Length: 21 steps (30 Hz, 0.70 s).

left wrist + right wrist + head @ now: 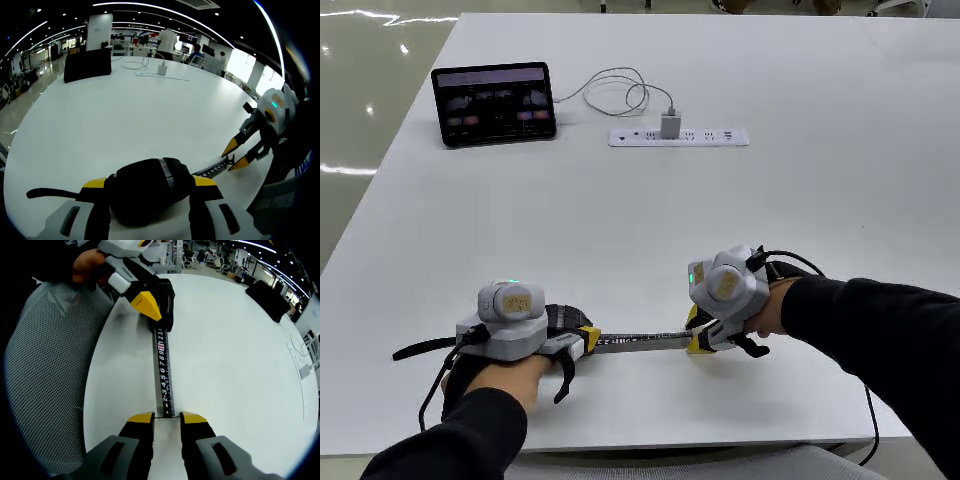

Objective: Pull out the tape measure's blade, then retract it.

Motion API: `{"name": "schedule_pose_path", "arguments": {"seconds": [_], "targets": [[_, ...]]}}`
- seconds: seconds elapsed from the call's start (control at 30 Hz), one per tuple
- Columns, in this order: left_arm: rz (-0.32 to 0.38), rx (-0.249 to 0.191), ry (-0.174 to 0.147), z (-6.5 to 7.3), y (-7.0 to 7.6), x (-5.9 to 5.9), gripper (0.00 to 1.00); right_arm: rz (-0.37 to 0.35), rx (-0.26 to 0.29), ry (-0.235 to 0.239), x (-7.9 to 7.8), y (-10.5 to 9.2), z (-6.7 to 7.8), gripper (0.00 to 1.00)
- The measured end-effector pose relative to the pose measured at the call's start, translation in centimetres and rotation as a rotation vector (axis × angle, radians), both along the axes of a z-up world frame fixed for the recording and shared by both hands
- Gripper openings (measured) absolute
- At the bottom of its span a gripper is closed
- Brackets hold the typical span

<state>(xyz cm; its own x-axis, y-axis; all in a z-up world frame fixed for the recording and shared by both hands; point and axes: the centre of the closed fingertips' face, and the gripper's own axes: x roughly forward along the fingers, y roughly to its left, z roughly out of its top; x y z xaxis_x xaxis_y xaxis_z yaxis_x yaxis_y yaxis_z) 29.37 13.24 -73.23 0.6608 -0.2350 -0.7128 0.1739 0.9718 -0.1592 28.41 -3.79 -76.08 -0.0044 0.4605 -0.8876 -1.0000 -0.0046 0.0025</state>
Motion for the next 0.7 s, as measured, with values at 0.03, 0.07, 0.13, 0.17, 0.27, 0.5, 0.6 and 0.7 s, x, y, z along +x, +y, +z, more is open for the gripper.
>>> {"name": "schedule_pose_path", "arguments": {"seconds": [0.03,0.07,0.13,0.17,0.27,0.5,0.6,0.7], "targets": [[0.0,0.0,0.0,0.0,0.0,0.0,0.6,-0.001,0.004,-0.001,0.0,0.1,0.0,0.16],[0.0,0.0,0.0,0.0,0.0,0.0,0.6,-0.003,0.008,0.001,0.0,0.1,0.0,0.16],[0.0,0.0,0.0,0.0,0.0,0.0,0.6,-0.011,0.016,0.003,0.0,0.3,0.0,0.16],[0.0,-0.001,0.0,0.0,0.0,0.0,0.6,-0.021,0.024,0.011,0.0,0.4,0.0,0.16],[0.0,0.0,0.0,0.0,0.0,0.0,0.6,-0.027,0.034,0.015,0.0,0.6,0.0,0.16],[0.0,-0.001,-0.001,0.0,0.0,0.0,0.6,-0.023,0.047,0.015,-0.1,1.1,0.1,0.16],[0.0,-0.001,-0.001,0.0,0.0,0.0,0.6,-0.033,0.051,0.022,0.0,1.4,0.1,0.16],[0.0,-0.001,-0.001,0.0,0.0,0.0,0.6,-0.045,0.054,0.03,-0.1,1.6,0.1,0.16]]}}
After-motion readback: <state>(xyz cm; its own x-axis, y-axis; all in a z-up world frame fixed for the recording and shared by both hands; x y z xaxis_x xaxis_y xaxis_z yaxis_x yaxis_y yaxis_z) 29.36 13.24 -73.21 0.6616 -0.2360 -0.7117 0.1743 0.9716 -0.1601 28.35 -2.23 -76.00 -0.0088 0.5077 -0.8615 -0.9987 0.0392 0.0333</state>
